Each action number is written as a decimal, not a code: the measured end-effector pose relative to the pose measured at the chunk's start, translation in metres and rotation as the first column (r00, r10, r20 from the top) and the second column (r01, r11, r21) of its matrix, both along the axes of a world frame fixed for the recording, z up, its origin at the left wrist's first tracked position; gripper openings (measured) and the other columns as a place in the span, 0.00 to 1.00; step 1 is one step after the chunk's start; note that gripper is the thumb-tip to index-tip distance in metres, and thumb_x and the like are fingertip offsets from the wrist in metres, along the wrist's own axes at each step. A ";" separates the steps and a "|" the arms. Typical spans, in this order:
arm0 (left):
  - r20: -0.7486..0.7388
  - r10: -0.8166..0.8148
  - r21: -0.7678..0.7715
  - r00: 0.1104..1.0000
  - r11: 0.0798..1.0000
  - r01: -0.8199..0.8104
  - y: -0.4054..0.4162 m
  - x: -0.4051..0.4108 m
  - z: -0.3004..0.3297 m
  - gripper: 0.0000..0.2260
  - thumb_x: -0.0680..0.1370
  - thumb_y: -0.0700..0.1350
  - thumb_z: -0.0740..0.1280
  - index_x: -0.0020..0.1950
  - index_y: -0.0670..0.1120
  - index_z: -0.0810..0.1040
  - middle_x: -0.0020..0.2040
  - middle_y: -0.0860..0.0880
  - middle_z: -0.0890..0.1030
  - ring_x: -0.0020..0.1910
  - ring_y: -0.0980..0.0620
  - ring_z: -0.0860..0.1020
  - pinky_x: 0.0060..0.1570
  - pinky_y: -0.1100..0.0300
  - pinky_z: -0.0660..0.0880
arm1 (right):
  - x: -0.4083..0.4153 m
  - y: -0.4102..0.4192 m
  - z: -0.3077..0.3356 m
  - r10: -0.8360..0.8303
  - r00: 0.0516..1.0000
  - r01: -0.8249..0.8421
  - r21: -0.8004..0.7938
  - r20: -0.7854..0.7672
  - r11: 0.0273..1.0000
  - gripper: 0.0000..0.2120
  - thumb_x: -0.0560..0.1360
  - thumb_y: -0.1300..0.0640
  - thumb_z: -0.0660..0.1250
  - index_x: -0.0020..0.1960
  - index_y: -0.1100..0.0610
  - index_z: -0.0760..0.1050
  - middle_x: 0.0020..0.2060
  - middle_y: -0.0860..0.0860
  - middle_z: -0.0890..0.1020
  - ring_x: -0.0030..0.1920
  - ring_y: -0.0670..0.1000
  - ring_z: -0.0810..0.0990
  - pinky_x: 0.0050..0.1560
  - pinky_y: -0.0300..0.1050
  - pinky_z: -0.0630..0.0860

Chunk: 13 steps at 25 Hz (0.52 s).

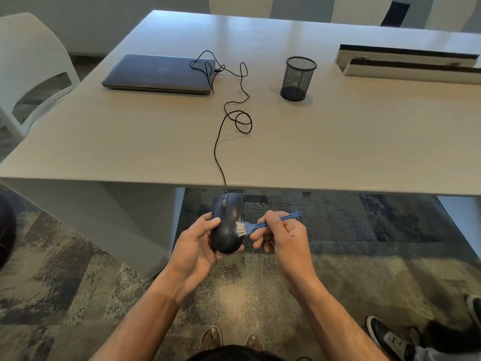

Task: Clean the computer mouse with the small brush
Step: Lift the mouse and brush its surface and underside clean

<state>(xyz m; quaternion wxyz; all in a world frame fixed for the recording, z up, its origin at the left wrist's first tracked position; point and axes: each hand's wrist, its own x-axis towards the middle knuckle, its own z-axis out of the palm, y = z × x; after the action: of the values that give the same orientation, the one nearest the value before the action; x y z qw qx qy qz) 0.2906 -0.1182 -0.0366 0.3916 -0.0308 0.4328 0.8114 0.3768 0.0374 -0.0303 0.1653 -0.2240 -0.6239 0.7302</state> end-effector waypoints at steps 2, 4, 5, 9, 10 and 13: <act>0.005 0.001 -0.008 1.000 1.000 -0.001 0.001 -0.002 0.000 0.11 0.76 0.43 0.66 0.55 0.40 0.77 0.56 0.34 0.82 0.49 0.37 0.83 0.41 0.44 0.84 | 0.005 -0.003 0.000 0.002 1.000 -0.002 0.022 -0.010 1.000 0.17 0.85 0.56 0.59 0.43 0.64 0.78 0.32 0.59 0.85 0.28 0.49 0.78 0.28 0.38 0.71; -0.004 0.002 -0.020 1.000 1.000 -0.002 0.000 -0.004 -0.001 0.11 0.75 0.43 0.66 0.54 0.40 0.77 0.56 0.34 0.82 0.53 0.34 0.82 0.48 0.40 0.83 | 0.010 -0.008 -0.001 0.008 1.000 -0.007 0.036 -0.018 0.999 0.16 0.85 0.57 0.59 0.43 0.63 0.78 0.32 0.59 0.85 0.28 0.50 0.78 0.28 0.38 0.71; -0.009 0.000 -0.023 1.000 1.000 0.000 0.000 -0.005 -0.001 0.11 0.75 0.44 0.66 0.54 0.40 0.78 0.55 0.34 0.83 0.55 0.33 0.82 0.51 0.39 0.81 | 0.012 -0.010 -0.002 0.010 1.000 -0.009 0.037 -0.023 0.999 0.16 0.85 0.57 0.59 0.43 0.64 0.77 0.32 0.59 0.85 0.28 0.50 0.79 0.28 0.38 0.71; 0.003 0.002 0.013 1.000 1.000 -0.002 0.001 -0.006 0.000 0.09 0.76 0.44 0.65 0.52 0.40 0.78 0.55 0.33 0.83 0.53 0.32 0.83 0.44 0.43 0.84 | 0.016 -0.018 -0.007 -0.001 0.999 0.002 0.023 -0.040 1.000 0.15 0.84 0.58 0.59 0.46 0.68 0.76 0.33 0.60 0.85 0.28 0.50 0.79 0.28 0.39 0.71; 0.005 0.004 0.018 1.000 1.000 -0.004 0.001 -0.006 0.000 0.09 0.76 0.44 0.65 0.52 0.40 0.78 0.56 0.33 0.83 0.54 0.32 0.83 0.43 0.44 0.83 | 0.017 -0.019 -0.008 -0.002 0.999 0.003 0.021 -0.039 1.000 0.16 0.84 0.58 0.59 0.47 0.69 0.76 0.33 0.60 0.85 0.28 0.51 0.79 0.28 0.39 0.71; 0.012 0.009 0.018 1.000 1.000 -0.009 0.002 -0.007 0.000 0.10 0.75 0.44 0.66 0.54 0.39 0.76 0.58 0.33 0.82 0.54 0.32 0.83 0.45 0.44 0.84 | 0.018 -0.023 -0.010 0.013 0.999 -0.012 0.024 -0.032 1.000 0.17 0.85 0.58 0.58 0.46 0.69 0.76 0.33 0.60 0.85 0.28 0.51 0.80 0.28 0.40 0.71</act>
<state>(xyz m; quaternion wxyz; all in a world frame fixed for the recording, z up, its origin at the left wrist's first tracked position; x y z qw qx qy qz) 0.2837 -0.1162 -0.0368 0.3906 -0.0340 0.4228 0.8170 0.3950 0.0142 -0.0398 0.1734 -0.2064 -0.6312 0.7273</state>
